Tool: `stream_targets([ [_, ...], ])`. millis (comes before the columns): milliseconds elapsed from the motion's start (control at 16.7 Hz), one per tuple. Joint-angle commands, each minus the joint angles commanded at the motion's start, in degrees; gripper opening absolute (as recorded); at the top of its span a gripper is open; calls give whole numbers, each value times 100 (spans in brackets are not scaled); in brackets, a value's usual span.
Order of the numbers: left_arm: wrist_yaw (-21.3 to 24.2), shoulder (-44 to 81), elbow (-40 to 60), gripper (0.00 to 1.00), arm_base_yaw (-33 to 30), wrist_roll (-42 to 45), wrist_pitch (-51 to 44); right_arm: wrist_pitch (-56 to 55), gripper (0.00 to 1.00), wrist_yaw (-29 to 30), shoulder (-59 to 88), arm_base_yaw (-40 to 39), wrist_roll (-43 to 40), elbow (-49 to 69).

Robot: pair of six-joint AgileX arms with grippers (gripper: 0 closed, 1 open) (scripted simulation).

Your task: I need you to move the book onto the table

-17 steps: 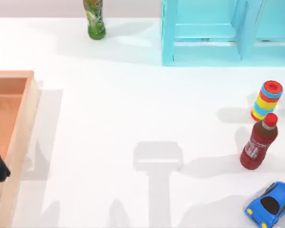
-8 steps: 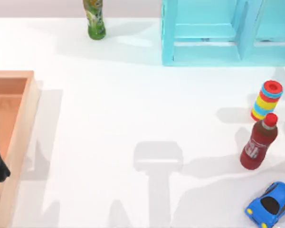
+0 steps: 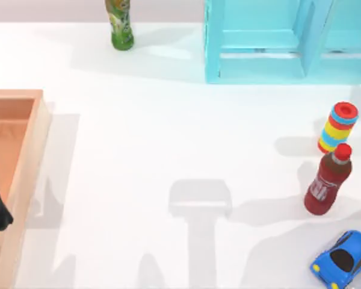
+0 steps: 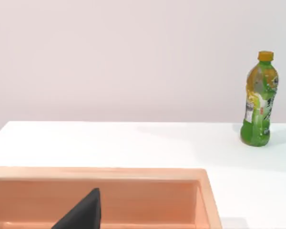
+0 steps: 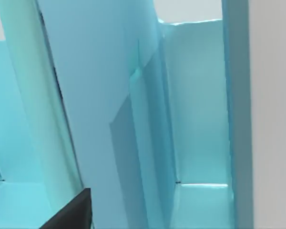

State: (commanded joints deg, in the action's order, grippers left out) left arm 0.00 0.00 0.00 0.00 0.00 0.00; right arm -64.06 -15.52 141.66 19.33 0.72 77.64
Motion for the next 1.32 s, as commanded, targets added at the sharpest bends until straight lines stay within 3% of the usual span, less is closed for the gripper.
stream_targets([
  [120,0,0,0,100,0,0,0,0,100,0,0,0,0,0],
  [900,0,0,0,100,0,0,0,0,2,0,0,0,0,0],
  [1320,0,0,0,100,0,0,0,0,0,0,0,0,0,0],
])
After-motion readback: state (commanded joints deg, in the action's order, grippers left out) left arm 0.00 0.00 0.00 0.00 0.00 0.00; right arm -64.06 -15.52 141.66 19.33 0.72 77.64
